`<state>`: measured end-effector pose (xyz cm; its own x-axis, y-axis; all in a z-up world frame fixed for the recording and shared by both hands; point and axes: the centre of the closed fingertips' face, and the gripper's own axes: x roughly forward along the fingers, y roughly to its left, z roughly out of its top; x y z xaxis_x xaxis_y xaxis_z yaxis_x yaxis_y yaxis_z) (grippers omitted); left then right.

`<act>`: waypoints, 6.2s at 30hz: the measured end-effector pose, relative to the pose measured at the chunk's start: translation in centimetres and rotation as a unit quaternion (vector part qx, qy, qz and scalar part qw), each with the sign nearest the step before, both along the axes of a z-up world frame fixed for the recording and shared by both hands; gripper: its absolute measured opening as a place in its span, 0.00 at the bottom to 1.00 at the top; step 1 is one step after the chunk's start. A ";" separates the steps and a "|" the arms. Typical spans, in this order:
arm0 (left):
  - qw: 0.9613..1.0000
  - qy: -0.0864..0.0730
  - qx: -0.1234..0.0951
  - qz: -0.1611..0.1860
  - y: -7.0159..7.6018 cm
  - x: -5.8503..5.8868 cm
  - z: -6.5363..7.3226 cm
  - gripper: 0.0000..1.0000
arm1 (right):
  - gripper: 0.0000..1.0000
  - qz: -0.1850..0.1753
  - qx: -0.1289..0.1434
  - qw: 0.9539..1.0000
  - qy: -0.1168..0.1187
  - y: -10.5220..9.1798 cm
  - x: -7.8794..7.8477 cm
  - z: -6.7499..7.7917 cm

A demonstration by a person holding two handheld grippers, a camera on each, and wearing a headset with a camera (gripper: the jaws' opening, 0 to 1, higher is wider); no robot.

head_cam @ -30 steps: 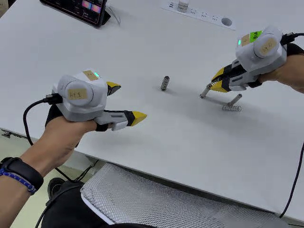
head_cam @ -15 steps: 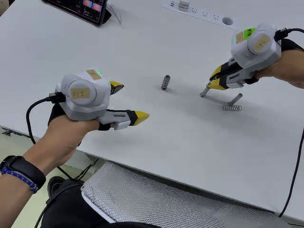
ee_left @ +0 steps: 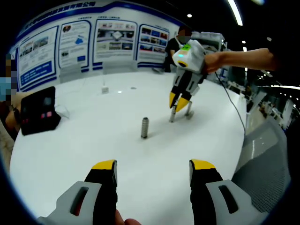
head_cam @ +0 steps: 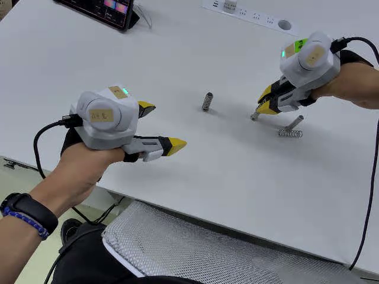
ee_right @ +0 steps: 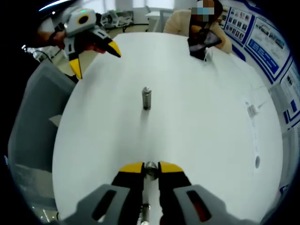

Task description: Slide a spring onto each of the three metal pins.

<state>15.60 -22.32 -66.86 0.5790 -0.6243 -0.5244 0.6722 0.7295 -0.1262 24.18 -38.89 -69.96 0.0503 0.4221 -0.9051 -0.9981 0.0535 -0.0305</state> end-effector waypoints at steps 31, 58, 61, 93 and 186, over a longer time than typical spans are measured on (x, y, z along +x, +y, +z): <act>1.000 -0.005 0.003 -0.001 0.1 0.3 0.5 0.63 | 0.31 -0.026 -0.005 1.000 0.008 -0.9 -0.8 -2.0; 1.000 -0.010 -0.003 -0.016 -1.9 0.2 1.3 0.64 | 0.64 -0.197 0.141 0.970 -0.026 -3.8 -1.1 3.2; 1.000 -0.010 -0.005 -0.017 -2.1 0.2 1.3 0.64 | 0.65 -0.218 0.153 0.963 -0.030 -4.2 -1.1 3.4; 0.999 -0.012 -0.011 -0.030 -4.2 0.9 1.6 0.65 | 0.74 -0.334 0.228 0.914 -0.041 -7.2 -4.2 4.2; 0.986 0.019 0.013 -0.168 -26.6 3.7 -4.6 0.49 | 0.79 -0.446 0.241 0.862 -0.001 -15.0 -14.4 1.9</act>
<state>19.34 -48.97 -71.48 0.3215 -0.7637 -0.5598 0.8717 0.4696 -0.1401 9.77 -53.91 -68.02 0.5518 0.5412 -0.6345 -0.5524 0.8072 0.2081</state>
